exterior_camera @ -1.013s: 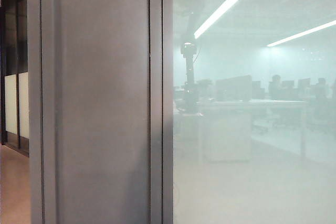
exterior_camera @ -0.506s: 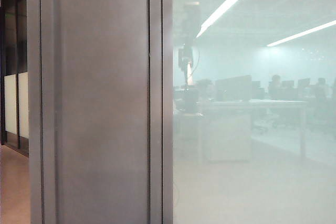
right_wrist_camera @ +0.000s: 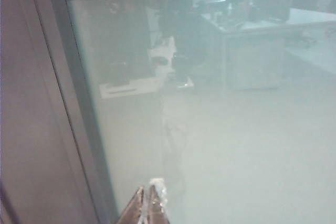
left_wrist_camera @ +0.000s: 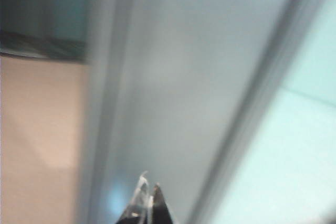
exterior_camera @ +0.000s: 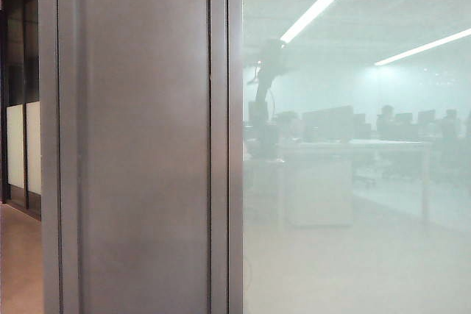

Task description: Raise the arm to find the leftmost switch on the wall and turn on the lights.

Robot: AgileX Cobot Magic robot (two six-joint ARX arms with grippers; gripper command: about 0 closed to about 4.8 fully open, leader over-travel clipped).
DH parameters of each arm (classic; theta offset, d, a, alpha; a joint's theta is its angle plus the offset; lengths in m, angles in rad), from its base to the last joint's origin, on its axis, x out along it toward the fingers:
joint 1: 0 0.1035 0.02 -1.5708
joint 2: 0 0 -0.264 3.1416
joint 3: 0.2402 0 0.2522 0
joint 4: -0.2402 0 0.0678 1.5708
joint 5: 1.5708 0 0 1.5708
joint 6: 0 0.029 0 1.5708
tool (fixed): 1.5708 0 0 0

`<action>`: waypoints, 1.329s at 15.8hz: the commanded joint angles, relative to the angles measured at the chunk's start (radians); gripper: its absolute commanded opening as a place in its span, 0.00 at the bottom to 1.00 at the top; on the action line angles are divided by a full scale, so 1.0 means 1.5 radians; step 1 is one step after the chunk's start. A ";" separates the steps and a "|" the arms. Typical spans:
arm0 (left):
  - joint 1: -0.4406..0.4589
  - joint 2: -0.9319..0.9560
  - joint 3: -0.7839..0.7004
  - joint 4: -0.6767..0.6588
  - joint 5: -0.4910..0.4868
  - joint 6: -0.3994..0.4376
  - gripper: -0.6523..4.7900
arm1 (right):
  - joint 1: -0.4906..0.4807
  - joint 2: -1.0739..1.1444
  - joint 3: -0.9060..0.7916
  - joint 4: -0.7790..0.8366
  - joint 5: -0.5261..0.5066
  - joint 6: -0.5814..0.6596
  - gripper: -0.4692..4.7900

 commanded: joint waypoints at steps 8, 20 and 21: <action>0.000 -0.050 -0.112 0.031 -0.015 -0.037 0.11 | 0.000 -0.071 -0.151 0.062 0.045 -0.021 0.09; 0.000 -0.050 -0.188 0.078 -0.061 -0.043 0.11 | -0.001 -0.071 -0.407 0.357 -0.005 -0.016 0.09; 0.000 -0.050 -0.196 0.087 -0.061 -0.043 0.11 | -0.001 -0.071 -0.407 0.357 -0.005 -0.020 0.09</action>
